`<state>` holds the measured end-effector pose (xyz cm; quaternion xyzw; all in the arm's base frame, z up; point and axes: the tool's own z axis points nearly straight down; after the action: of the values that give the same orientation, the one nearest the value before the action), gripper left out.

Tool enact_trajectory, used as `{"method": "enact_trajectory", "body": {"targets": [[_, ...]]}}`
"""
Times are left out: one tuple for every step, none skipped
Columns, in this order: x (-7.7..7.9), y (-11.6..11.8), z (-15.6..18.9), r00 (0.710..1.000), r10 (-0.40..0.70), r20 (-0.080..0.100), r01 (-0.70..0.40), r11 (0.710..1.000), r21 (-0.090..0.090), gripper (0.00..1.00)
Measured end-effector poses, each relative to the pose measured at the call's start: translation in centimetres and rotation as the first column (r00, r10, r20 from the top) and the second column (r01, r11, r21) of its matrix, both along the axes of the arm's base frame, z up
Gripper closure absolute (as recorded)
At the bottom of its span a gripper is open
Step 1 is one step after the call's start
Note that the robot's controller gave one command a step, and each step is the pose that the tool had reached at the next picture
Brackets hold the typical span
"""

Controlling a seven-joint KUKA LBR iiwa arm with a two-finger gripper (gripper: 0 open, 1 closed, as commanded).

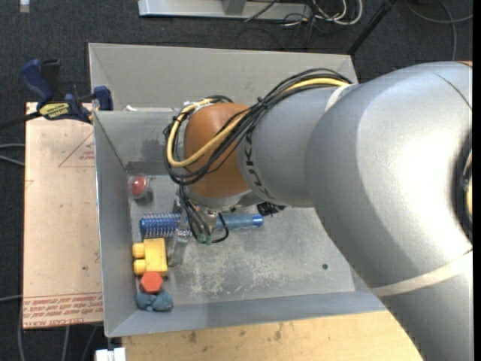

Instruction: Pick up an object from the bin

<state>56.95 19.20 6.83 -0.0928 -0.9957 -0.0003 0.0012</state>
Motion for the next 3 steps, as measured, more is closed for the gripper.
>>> {"method": "enact_trajectory", "body": {"targets": [[0.02, 0.05, -0.01, 1.000, 0.000, 0.002, 0.000, 1.000, 0.001, 0.00], [0.03, 0.05, 0.02, 1.000, 0.000, 0.003, 0.000, 1.000, 0.002, 1.00], [0.00, 0.08, 0.52, 1.000, 0.000, 0.002, 0.000, 1.000, 0.001, 1.00]]}}
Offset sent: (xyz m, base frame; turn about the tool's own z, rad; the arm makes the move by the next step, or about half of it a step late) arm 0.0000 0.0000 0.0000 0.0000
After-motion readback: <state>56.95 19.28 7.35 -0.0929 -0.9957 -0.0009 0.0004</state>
